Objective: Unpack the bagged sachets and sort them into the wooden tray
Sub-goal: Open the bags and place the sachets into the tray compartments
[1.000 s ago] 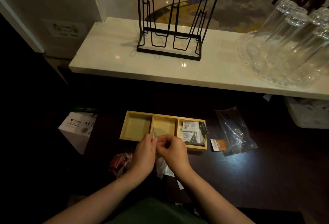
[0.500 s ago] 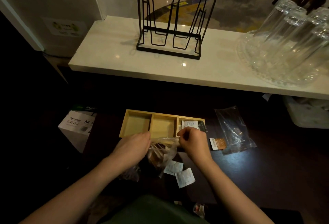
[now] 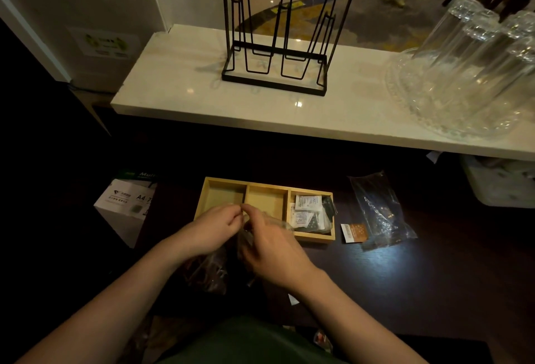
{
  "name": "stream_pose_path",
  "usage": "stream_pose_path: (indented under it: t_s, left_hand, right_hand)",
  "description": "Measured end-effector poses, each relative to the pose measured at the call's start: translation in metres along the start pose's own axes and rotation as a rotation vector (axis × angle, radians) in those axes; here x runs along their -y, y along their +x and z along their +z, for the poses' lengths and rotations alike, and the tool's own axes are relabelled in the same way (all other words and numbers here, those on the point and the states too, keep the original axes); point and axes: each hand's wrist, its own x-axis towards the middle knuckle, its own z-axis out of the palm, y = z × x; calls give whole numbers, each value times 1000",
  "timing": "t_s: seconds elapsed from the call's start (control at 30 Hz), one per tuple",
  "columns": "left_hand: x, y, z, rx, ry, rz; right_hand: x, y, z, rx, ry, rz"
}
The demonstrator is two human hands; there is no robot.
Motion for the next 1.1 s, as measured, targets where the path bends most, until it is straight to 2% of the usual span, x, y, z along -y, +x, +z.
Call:
stream_pose_path:
  t_s: [0.07,0.13,0.2,0.27,0.33,0.43,0.47,0.53,0.63,0.7,0.83,0.9,1.0,1.1]
  left_hand:
    - [8,1,0,13,-74,67]
    - [14,-2,1,5,-382,59]
    - [21,-2,2,-124,-780,-45]
    - [35,2,4,-272,-930,-230]
    - [42,-1,11,-215,-1026,-382]
    - [38,-6,22,87,-1465,-381]
    - [34,-7,21,106,-1565,-323]
    - [25,-5,11,-7,-1647,-276]
    - [30,-1,-4,-368,-1492,-266]
    - [42,-2,-9,-511,-1342,-217]
    - [56,-3,-13,-688,-1022,-138]
    - [59,-4,-14,-769,-788,-169]
    - [58,-6,-19,-816,-465,-206]
    - [52,-7,-24,-818,-345,-189]
  right_hand:
    - [1,5,4,-41,3,46]
    - [1,12,1,-109,34,99]
    - [2,18,-11,-169,50,85]
    - [12,24,-28,-204,93,-14]
    - [29,32,-48,-238,159,-107]
    - [47,49,-77,-303,271,-173]
    - [50,54,-84,-318,302,-187]
    - [49,60,-94,-336,358,-193]
    - [34,60,-104,-349,426,-111]
    - [17,59,-106,-323,508,-3]
    - [-15,59,-89,-186,539,160]
    - [-30,59,-75,-107,595,214]
    - [-51,57,-62,-34,700,309]
    - [-63,56,-54,12,807,396]
